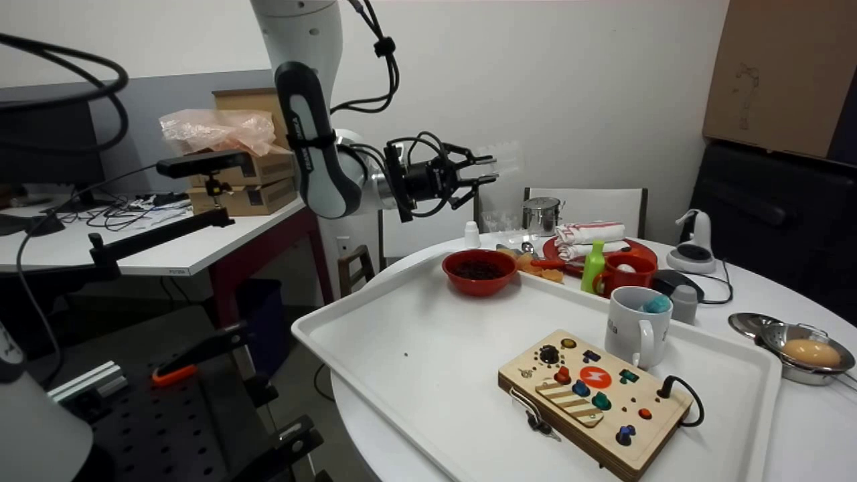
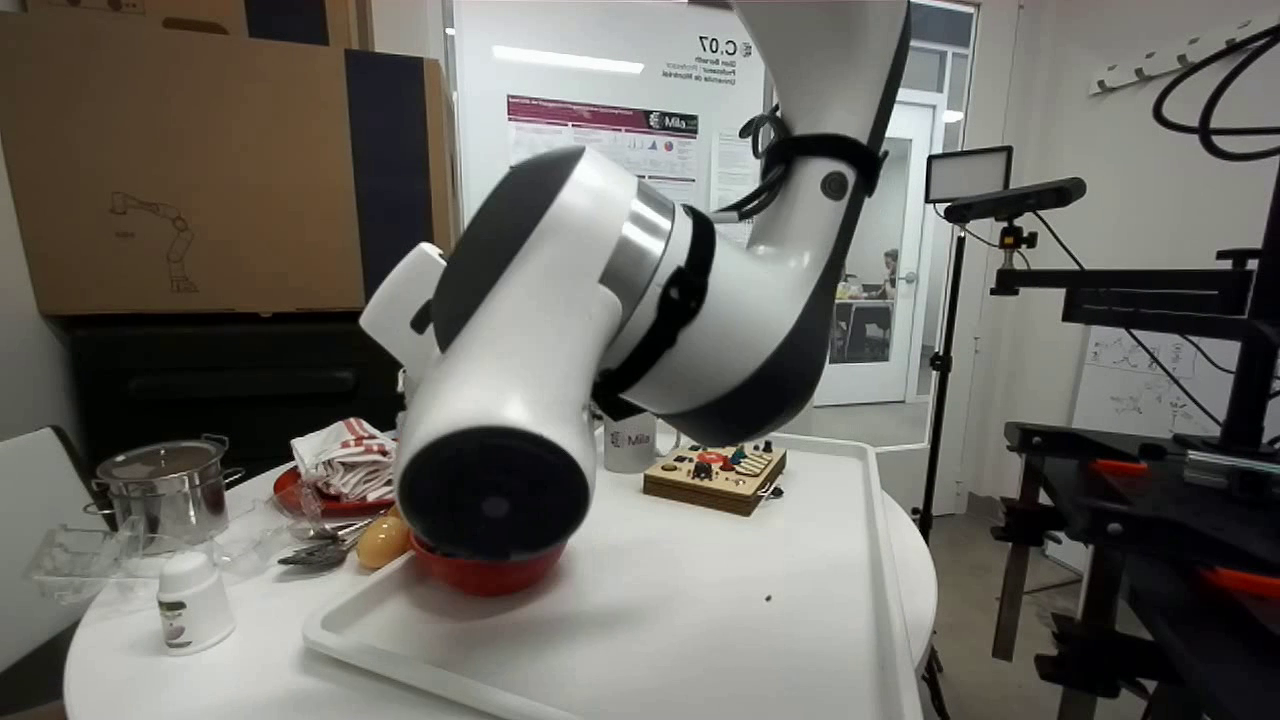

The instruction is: Pour all the beans in the jar into the red bowl

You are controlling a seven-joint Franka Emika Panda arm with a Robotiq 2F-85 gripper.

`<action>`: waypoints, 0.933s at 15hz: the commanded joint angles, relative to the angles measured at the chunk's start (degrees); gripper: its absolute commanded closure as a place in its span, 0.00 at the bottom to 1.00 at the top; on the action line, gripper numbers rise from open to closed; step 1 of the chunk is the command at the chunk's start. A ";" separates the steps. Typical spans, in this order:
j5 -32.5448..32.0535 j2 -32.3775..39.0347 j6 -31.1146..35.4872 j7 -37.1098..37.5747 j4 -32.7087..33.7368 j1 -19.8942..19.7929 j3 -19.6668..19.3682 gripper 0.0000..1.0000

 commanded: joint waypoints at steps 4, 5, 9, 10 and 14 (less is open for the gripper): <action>12.50 -10.14 17.61 -5.70 -3.06 -6.15 2.48 0.93; 14.33 -11.85 20.98 -6.38 -3.70 -6.97 2.45 0.93; 22.30 -19.61 34.89 -9.08 -8.05 -10.65 1.74 0.93; 24.88 -21.16 38.32 -10.37 -9.00 -11.51 1.38 0.93; 34.72 -27.62 52.83 -15.43 -15.09 -15.05 -0.86 0.93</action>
